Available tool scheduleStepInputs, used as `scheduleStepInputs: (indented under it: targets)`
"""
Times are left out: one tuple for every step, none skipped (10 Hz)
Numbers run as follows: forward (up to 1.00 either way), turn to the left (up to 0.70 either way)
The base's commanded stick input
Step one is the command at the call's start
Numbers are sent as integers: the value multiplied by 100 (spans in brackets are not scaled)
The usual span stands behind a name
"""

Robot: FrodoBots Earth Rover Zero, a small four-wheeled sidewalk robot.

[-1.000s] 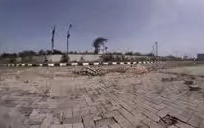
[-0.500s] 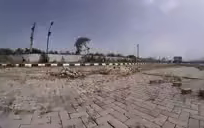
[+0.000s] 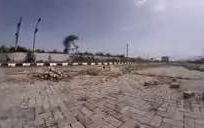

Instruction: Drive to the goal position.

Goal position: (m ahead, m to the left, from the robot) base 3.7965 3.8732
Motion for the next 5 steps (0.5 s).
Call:
scheduleStepInputs:
  targets:
    - [100, -28]
    - [100, -33]
    - [100, -37]
    - [100, -40]
    - [100, -40]
